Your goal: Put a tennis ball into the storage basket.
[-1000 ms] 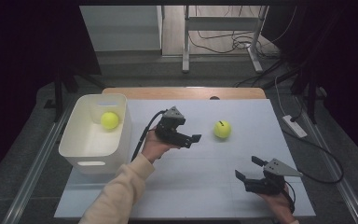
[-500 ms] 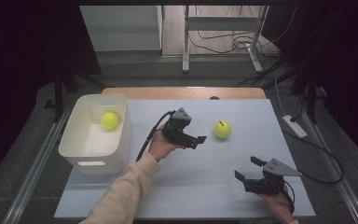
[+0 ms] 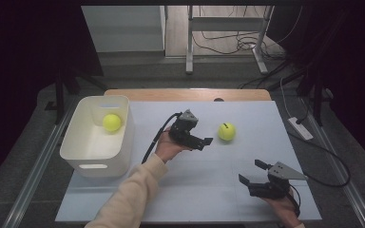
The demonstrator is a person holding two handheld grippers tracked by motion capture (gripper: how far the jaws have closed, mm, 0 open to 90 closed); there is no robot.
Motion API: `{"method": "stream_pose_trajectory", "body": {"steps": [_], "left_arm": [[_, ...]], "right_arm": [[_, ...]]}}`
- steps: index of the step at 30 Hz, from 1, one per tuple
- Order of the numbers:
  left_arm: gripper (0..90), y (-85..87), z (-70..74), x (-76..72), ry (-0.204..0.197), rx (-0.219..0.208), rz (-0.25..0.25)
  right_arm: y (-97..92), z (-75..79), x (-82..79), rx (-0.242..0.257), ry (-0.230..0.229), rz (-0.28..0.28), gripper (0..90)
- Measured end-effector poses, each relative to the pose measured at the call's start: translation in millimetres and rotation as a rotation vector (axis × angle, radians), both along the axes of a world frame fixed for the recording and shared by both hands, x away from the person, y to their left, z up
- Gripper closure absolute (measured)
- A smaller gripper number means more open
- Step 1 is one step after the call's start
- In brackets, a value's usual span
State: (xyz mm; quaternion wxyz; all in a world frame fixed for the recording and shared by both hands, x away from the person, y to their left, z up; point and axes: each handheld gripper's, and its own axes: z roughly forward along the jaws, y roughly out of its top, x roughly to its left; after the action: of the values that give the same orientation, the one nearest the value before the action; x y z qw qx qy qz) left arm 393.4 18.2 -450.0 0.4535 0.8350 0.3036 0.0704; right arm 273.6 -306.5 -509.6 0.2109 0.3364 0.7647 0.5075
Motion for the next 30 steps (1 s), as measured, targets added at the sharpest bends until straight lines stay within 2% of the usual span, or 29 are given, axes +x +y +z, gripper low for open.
{"method": "stream_pose_trajectory", "body": {"steps": [3,9,13,30], "left_arm": [[7.5,-0.7,-0.5,1.2,-0.002,0.009,-0.002],[7.6,-5.6,-0.5,3.6,-0.007,-0.003,-0.002],[7.5,-9.3,-0.1,5.7,-0.015,0.012,-0.005],[7.4,-23.0,-7.1,21.7,0.009,0.029,-0.003]], "right_arm": [[0.3,0.3,-0.5,0.004,-0.001,-0.003,12.5],[3.0,0.2,0.2,0.004,0.004,0.003,12.5],[2.9,0.0,1.1,-0.001,0.01,-0.008,12.6],[2.4,0.3,0.9,-0.001,0.01,-0.013,12.8]]}}
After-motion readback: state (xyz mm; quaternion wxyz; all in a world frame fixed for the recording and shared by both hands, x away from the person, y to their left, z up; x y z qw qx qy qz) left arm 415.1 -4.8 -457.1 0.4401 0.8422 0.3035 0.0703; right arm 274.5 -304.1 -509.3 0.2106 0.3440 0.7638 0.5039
